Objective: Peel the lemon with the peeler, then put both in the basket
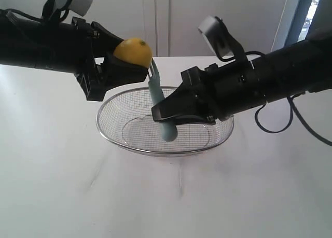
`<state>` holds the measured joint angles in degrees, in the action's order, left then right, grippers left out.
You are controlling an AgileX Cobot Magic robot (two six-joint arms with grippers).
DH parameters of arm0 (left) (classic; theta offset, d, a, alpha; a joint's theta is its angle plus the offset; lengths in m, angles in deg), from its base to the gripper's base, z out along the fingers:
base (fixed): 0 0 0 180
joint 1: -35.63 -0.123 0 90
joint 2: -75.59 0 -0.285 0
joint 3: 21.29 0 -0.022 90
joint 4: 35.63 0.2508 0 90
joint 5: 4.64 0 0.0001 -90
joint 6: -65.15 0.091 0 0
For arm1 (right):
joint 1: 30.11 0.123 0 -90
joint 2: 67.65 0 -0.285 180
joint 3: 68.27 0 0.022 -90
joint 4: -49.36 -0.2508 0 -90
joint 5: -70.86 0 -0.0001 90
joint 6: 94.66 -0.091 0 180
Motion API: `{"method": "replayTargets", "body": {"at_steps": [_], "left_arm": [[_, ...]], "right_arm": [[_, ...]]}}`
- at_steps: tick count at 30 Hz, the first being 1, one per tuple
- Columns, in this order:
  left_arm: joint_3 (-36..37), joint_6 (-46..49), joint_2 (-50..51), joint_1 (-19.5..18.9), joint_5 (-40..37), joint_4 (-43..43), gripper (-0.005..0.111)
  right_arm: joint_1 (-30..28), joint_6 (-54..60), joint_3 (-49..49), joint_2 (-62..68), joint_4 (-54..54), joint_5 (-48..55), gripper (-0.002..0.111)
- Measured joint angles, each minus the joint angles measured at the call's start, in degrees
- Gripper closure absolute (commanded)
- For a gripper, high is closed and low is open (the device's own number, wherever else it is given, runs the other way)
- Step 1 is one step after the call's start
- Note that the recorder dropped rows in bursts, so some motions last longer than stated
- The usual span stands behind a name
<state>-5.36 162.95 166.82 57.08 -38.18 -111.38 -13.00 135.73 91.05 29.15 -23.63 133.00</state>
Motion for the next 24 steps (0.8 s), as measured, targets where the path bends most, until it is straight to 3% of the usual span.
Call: {"method": "replayTargets", "body": {"at_steps": [24], "left_arm": [[0.0,0.0,0.0,0.0,0.0,0.0,0.107]], "right_arm": [[-3.2,0.1,0.0,-5.83,1.02,-2.76,0.108]]}}
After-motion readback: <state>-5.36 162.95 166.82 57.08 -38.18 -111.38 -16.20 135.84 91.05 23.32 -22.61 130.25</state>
